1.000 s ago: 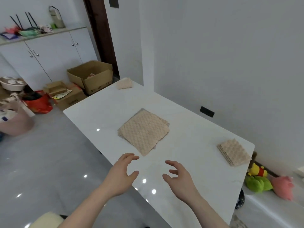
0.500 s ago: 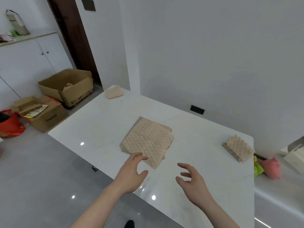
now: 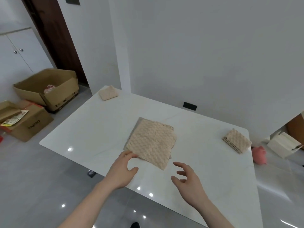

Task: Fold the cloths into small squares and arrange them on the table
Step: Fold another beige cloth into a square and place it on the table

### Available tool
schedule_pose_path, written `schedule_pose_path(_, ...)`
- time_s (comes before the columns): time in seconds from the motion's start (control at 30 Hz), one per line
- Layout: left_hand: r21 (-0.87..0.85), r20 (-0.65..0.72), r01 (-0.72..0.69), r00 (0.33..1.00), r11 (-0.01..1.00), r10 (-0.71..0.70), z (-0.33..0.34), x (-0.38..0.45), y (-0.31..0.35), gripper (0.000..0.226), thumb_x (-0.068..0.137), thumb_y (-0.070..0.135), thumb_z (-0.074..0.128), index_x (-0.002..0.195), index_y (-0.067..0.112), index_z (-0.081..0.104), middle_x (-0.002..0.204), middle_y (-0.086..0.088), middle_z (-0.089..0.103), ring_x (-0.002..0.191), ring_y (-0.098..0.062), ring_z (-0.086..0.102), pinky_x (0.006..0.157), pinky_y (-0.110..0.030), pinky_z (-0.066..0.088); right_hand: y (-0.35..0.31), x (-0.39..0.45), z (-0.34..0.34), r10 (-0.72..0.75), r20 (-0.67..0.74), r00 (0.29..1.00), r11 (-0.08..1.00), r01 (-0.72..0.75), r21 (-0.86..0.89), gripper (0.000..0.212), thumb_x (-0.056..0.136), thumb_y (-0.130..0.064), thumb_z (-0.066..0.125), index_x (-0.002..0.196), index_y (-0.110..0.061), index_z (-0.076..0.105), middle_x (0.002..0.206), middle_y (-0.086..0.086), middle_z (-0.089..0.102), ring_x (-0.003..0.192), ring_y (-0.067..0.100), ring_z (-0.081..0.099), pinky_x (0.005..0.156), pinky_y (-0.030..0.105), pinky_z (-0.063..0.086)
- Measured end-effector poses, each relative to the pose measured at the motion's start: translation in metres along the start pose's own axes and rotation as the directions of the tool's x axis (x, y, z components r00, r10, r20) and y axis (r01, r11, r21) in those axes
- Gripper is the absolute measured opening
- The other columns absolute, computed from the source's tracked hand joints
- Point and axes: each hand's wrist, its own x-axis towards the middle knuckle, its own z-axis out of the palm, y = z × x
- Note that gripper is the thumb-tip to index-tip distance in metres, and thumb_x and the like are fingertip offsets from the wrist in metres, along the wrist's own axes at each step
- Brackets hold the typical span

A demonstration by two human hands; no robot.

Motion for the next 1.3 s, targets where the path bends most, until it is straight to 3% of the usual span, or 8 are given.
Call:
schedule_pose_path(0.43,0.059,0.026,-0.004,1.0,0.998,0.002,-0.042,-0.028,-0.033,0.041,0.093,0.032,0.065,0.131,0.044,0.054,0.148,0.024,0.034,0.129,-0.002,0.044,0.103,-0.022,0.04,-0.002,-0.004,0.053,0.019,-0.017,1.0,0.998,-0.017,0.066,0.043,0.089,-0.02,0.066,0.124,-0.043,0.056,0.13,-0.031,0.052,0.115,-0.006,0.055,0.093,0.027,0.054)
schedule_pose_path(0.87,0.09,0.247,-0.211,0.952,0.973,0.183,-0.094,0.067,-0.078,0.043,0.095,0.033,0.062,0.137,0.037,0.052,0.139,0.027,0.033,0.124,0.001,0.044,0.102,-0.015,0.032,-0.038,0.036,0.115,0.093,-0.231,0.969,0.996,-0.09,0.024,0.044,0.089,-0.018,0.068,0.125,-0.042,0.056,0.131,-0.025,0.053,0.114,-0.003,0.056,0.092,0.027,0.054)
schedule_pose_path(1.03,0.126,0.365,-0.302,0.9,0.945,0.239,-0.095,0.095,-0.103,0.044,0.094,0.034,0.059,0.137,0.037,0.051,0.142,0.025,0.034,0.129,-0.002,0.045,0.107,-0.019,0.037,-0.038,0.032,0.14,0.147,-0.268,0.952,0.988,-0.154,-0.005,0.045,0.089,-0.021,0.068,0.127,-0.042,0.055,0.131,-0.027,0.051,0.113,-0.005,0.055,0.09,0.02,0.049)
schedule_pose_path(1.3,0.131,0.383,-0.385,0.87,0.914,0.311,-0.072,0.132,-0.102,0.044,0.094,0.032,0.057,0.138,0.034,0.051,0.144,0.024,0.034,0.129,-0.004,0.044,0.105,-0.019,0.039,-0.03,0.064,0.131,0.175,-0.241,0.955,0.966,-0.213,-0.144,0.043,0.092,-0.024,0.064,0.129,-0.041,0.052,0.132,-0.024,0.047,0.115,-0.001,0.054,0.094,0.021,0.046)
